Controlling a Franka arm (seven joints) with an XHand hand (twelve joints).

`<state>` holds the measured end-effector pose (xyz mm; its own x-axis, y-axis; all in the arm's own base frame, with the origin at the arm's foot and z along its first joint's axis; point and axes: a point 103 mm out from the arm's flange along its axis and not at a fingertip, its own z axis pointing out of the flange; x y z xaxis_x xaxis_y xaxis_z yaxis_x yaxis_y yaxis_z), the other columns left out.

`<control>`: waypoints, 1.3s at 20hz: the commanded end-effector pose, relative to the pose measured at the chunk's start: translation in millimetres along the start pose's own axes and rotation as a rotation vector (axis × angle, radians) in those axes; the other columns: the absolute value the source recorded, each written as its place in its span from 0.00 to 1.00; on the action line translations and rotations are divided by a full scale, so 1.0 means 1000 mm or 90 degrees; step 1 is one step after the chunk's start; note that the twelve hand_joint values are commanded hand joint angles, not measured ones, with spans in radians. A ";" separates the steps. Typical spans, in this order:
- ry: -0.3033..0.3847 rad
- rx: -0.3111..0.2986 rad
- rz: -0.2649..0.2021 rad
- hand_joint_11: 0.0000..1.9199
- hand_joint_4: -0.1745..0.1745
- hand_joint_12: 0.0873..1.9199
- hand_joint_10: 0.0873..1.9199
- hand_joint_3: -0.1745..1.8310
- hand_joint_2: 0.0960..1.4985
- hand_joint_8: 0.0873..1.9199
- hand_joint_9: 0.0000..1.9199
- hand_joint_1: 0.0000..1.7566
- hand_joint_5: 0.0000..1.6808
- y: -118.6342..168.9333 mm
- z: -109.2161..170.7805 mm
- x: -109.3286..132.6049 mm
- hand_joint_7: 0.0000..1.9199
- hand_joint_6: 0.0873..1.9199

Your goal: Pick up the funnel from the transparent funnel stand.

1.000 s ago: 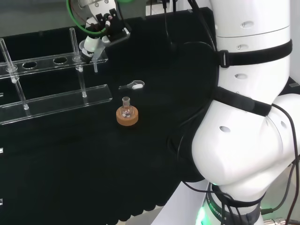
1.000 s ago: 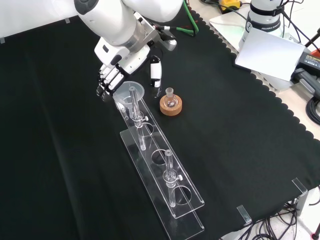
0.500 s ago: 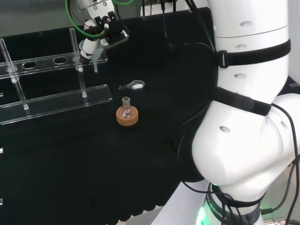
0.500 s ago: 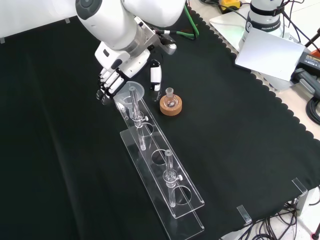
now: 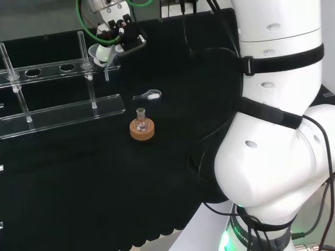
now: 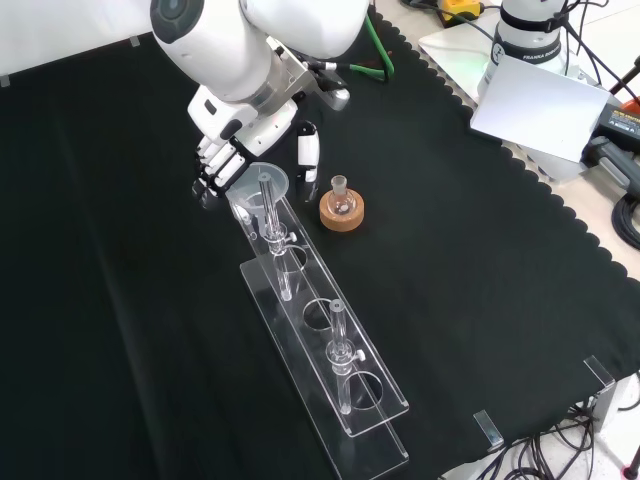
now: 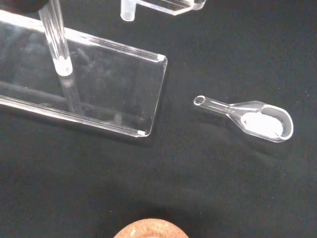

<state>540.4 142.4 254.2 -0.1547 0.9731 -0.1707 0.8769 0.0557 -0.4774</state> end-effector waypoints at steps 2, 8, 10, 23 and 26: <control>-0.009 -0.029 0.002 0.09 0.19 0.79 0.40 0.11 0.49 0.31 0.16 0.37 0.02 0.000 -0.001 0.000 0.01 0.00; -0.016 -0.054 0.003 0.10 0.17 0.78 0.34 0.12 0.50 0.38 0.29 0.39 0.09 0.000 -0.002 0.002 0.11 0.00; -0.022 -0.060 0.005 0.10 0.18 0.77 0.33 0.12 0.50 0.39 0.32 0.39 0.13 0.000 -0.002 0.003 0.16 0.00; -0.070 -0.121 0.026 0.18 0.32 0.71 0.29 0.21 0.47 0.41 0.46 0.45 0.30 -0.010 -0.018 0.005 0.36 0.18; -0.072 -0.133 0.032 0.20 0.32 0.69 0.29 0.25 0.45 0.42 0.47 0.46 0.27 -0.018 -0.029 0.002 0.37 0.27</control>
<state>539.8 150.3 269.7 -0.1598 0.9498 -0.2690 0.9444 0.0678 -0.3217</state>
